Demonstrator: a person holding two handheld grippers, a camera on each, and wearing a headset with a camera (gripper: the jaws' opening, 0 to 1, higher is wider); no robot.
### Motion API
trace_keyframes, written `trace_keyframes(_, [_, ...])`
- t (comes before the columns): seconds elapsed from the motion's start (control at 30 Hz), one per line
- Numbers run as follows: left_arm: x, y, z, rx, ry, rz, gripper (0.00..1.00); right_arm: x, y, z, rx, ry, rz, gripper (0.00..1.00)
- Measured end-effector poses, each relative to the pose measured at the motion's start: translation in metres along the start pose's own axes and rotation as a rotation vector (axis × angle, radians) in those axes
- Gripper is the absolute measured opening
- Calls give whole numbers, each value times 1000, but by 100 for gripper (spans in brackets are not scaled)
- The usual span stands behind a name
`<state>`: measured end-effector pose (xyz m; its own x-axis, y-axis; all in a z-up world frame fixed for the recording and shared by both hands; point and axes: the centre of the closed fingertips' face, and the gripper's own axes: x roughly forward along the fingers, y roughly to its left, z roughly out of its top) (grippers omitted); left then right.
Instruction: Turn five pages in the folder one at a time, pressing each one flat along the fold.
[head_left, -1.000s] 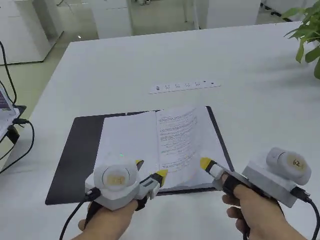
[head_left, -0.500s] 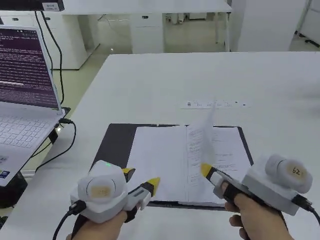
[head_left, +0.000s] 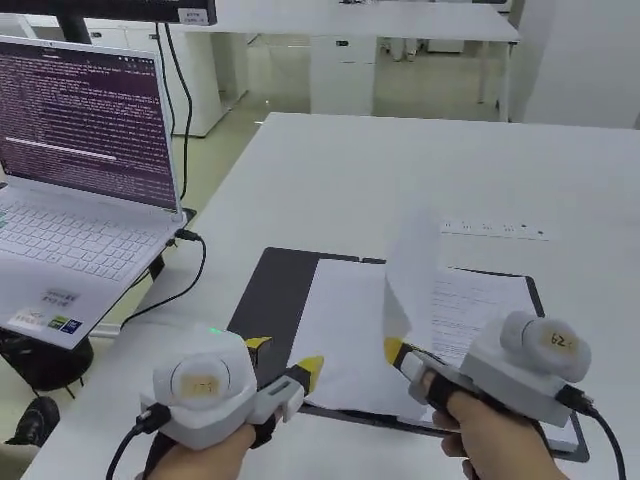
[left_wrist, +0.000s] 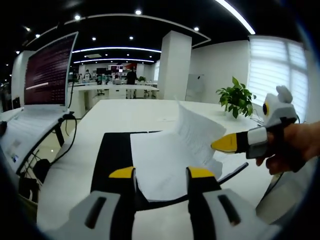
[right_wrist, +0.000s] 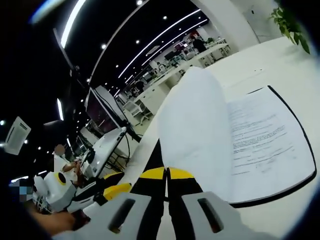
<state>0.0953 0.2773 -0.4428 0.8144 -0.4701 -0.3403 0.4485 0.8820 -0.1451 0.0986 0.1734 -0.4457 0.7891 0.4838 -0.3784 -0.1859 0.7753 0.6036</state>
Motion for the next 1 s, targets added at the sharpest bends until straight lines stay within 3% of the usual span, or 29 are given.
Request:
trace_keyframes(0.37, [-13, 28, -11, -37, 8, 50, 39, 40, 23, -36, -87, 120, 21, 0])
trace_keyframes(0.47, [-15, 30, -13, -44, 13, 55, 39, 51, 21, -54, -131, 180, 8, 0])
trace_keyframes(0.63, [-16, 35, -19, -62, 23, 63, 39, 65, 13, -72, -155, 229, -15, 0])
trace_keyframes(1.0, [-13, 38, -33, -86, 58, 63, 39, 78, 0, -94, -185, 294, -50, 0])
